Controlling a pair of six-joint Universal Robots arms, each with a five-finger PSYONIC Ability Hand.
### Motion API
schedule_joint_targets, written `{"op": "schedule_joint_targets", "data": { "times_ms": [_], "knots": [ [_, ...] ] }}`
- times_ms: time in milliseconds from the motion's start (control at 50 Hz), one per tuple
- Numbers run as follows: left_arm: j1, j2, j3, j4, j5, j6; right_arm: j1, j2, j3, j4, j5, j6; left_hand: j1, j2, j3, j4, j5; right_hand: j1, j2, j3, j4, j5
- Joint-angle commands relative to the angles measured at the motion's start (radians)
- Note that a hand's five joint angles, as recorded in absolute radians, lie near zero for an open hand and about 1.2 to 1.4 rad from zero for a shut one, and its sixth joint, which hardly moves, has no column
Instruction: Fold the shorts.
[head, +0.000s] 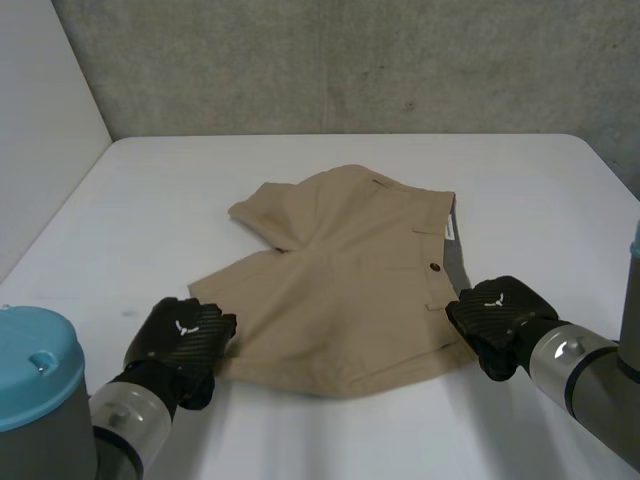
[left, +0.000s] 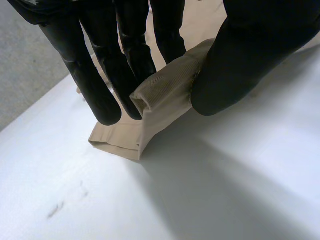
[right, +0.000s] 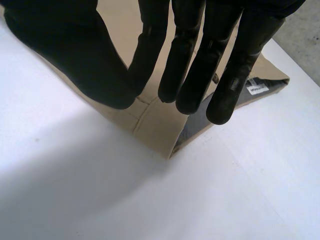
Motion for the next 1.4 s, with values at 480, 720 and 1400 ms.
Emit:
{"op": "schedule_joint_targets", "data": {
  "times_ms": [480,720,1400],
  "knots": [
    [0.01,-0.044,0.214,0.077,0.001,-0.065,-0.09,0.119,0.152,-0.409,-0.159,0.152,0.244,0.198,0.205,0.201,0.257,-0.408,-0.578,-0.58,-0.582,-0.577],
    [0.022,-0.07,0.263,0.082,0.0,-0.104,-0.097,0.174,0.116,-0.423,-0.155,0.084,0.244,0.198,0.205,0.201,0.257,-0.015,-0.185,-0.187,-0.189,-0.184],
    [-0.062,0.212,-0.029,-0.38,0.066,-0.081,-0.233,-0.298,0.055,0.437,-0.157,-0.331,0.244,0.198,0.205,0.201,0.257,0.436,0.267,0.264,0.263,0.268]
  ]
}}
